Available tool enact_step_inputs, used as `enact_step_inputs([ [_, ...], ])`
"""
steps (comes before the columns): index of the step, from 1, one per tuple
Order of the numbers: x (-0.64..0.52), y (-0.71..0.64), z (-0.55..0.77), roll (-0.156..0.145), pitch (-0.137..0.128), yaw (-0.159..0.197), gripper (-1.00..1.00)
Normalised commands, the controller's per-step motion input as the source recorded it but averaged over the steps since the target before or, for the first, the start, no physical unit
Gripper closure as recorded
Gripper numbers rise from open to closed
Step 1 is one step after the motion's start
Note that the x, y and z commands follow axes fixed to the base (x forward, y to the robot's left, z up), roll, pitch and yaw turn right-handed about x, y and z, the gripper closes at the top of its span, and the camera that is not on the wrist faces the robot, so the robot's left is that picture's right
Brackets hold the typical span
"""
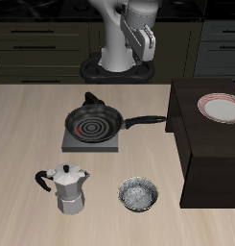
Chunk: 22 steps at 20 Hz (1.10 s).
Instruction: Place the frypan on the top layer of the shelf
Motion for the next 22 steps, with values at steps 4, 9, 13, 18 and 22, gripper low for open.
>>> enact_step_inputs([
  [4,-0.01,0.39,-0.19,0.122,0.034,-0.191,-1.00],
  [9,0.09,0.22,-0.08,0.017,0.001,-0.110,-1.00],
  [13,0.16,0.44,-0.06,0.012,0.013,0.008,-1.00],
  [18,0.04,0.38,-0.02,0.068,0.006,-0.037,-1.00],
  [22,0.07,0.37,0.03,0.037,-0.007,-0.023,-1.00],
])
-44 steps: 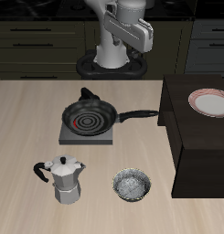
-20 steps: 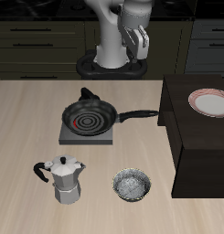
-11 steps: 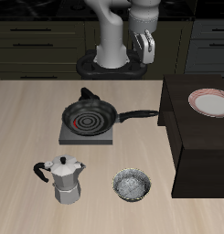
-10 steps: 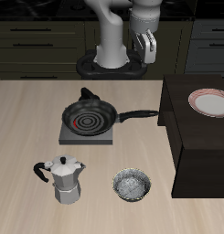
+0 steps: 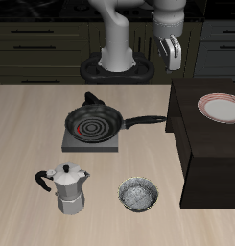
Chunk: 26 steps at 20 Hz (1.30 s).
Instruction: Place the frypan on the top layer of the shelf
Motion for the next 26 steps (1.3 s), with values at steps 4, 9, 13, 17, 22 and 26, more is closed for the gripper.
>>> enact_step_inputs([
  [4,0.03,0.13,-0.06,0.049,0.014,-0.037,-1.00],
  [9,0.06,0.10,-0.03,0.029,-0.017,-0.020,-1.00],
  [13,0.00,0.01,-0.10,0.017,-0.035,0.016,-1.00],
  [17,0.14,-0.09,-0.09,-0.023,-0.063,0.050,-1.00],
  [22,0.27,-0.10,-0.04,-0.016,-0.001,0.043,-1.00],
  [26,0.31,-0.07,-0.10,0.035,0.007,-0.021,-1.00],
])
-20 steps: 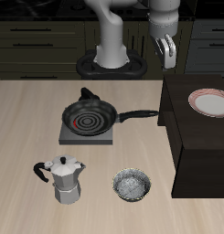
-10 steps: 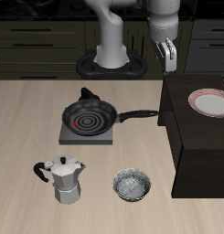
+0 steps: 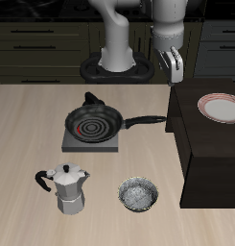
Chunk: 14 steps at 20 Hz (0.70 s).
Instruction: Place the frypan on the top layer of the shelf
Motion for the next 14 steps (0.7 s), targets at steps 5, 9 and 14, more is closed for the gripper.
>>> enact_step_inputs([
  [5,0.28,-0.11,-0.16,-0.014,-0.031,0.054,-1.00],
  [9,0.33,-0.10,-0.30,-0.032,0.048,0.018,-1.00],
  [14,0.24,-0.23,-0.28,-0.036,0.027,-0.008,-1.00],
])
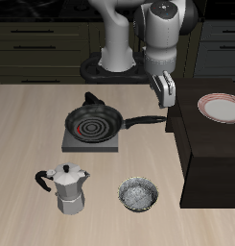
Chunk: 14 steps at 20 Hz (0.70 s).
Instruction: Place the frypan on the top layer of the shelf
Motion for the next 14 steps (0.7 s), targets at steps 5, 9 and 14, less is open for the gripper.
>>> enact_step_inputs([
  [5,0.06,-0.24,-0.08,-0.036,-0.023,-0.004,-1.00],
  [9,-0.07,-0.23,-0.11,-0.039,-0.001,-0.023,-1.00],
  [14,-0.08,-0.22,-0.09,-0.058,-0.009,0.014,-1.00],
])
